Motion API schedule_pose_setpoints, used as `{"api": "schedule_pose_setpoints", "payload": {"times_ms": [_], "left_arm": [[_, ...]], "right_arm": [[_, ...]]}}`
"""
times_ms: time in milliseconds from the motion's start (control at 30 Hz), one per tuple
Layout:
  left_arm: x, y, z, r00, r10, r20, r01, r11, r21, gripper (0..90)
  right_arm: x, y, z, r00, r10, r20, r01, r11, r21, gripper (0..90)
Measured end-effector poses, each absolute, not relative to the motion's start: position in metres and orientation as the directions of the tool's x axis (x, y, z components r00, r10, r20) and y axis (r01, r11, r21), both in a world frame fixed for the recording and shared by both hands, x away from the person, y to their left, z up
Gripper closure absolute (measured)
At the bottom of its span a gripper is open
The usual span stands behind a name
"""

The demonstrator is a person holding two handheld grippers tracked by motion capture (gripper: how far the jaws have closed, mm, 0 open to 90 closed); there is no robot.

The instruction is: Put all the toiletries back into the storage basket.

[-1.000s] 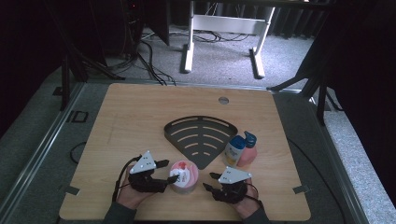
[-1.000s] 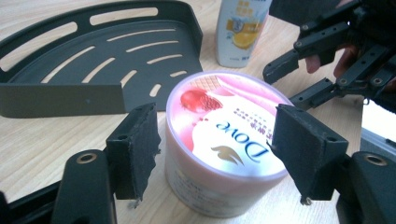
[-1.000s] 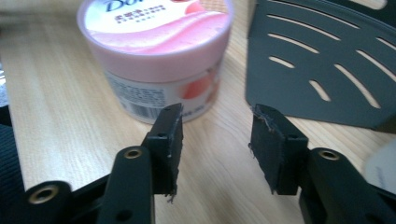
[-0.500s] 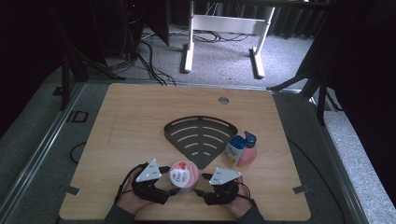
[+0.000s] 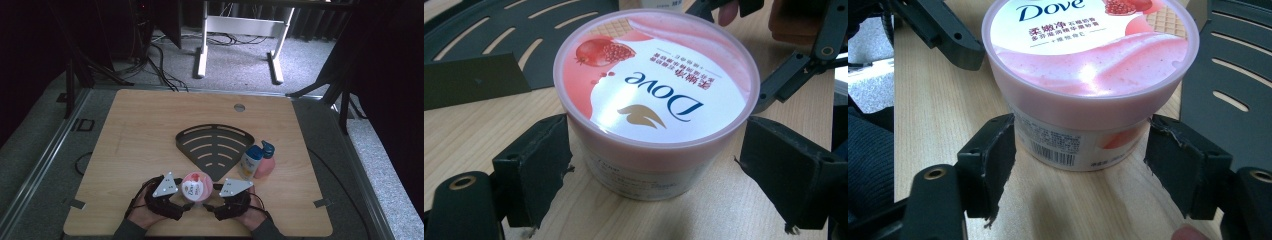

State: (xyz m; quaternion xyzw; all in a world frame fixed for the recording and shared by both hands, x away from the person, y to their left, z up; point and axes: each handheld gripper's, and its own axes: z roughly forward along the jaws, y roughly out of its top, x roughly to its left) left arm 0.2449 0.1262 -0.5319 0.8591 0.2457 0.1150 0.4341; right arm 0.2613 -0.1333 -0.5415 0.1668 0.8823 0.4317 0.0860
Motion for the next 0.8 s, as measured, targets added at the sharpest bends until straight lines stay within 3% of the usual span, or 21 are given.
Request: {"api": "schedule_pose_setpoints", "payload": {"times_ms": [800], "left_arm": [[0.2500,0.1186,-0.5394,0.858,0.514,0.000,0.326,-0.544,0.773,10.3]], "right_arm": [[0.2722,-0.1327,-0.5389,-0.948,0.318,-0.005,0.190,0.576,0.795,24.5]]}}
